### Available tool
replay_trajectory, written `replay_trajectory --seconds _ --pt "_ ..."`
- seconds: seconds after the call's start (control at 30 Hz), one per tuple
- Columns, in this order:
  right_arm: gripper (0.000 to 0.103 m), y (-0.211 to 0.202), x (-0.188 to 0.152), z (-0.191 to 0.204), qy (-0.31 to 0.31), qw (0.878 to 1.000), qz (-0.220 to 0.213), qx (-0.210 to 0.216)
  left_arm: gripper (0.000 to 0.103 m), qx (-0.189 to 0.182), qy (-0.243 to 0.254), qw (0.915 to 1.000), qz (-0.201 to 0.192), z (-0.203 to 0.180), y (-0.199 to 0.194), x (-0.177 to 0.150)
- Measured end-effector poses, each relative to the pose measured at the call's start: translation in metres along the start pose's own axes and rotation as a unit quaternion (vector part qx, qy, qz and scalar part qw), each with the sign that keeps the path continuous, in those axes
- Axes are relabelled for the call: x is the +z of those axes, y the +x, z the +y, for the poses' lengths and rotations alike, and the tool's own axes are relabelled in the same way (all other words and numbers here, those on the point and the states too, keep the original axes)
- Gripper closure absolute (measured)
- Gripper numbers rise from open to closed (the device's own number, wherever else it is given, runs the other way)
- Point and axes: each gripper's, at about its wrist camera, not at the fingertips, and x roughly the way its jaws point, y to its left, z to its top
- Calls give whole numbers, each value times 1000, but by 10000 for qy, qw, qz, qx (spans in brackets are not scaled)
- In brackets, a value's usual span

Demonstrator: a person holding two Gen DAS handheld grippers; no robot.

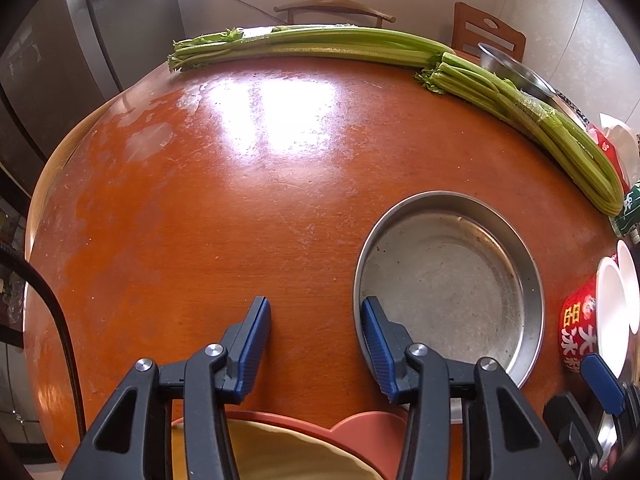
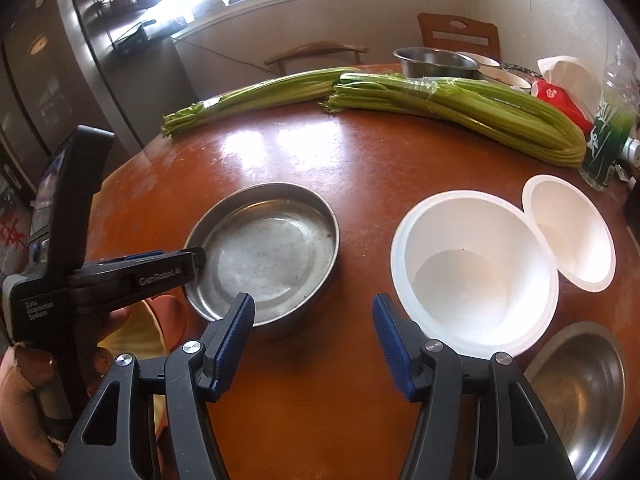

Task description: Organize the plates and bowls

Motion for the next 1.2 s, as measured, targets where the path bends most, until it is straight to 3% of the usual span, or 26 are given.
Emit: replay_trajectory --seconds 0.2,0.5,0.6,0.8,0.93,1.2 --pt "40 7 25 8 -425 9990 -96 -139 55 -99 -9 9999 16 1 -1 -1" --pt "40 69 51 15 -1245 9867 545 -888 55 -164 2 9999 6 1 -1 -1" --pt "40 81 49 23 -1467 9839 595 -832 55 -215 35 9998 5 0 -1 -1" --pt "45 90 43 24 -1349 9864 799 -487 66 -253 27 9997 -9 1 -1 -1" --pt "50 84 44 21 -1175 9895 820 -169 79 -633 27 9980 33 -2 -2 -1" --pt "51 75 43 24 -1055 9909 819 190 80 -535 -35 9986 6 0 -3 -1"
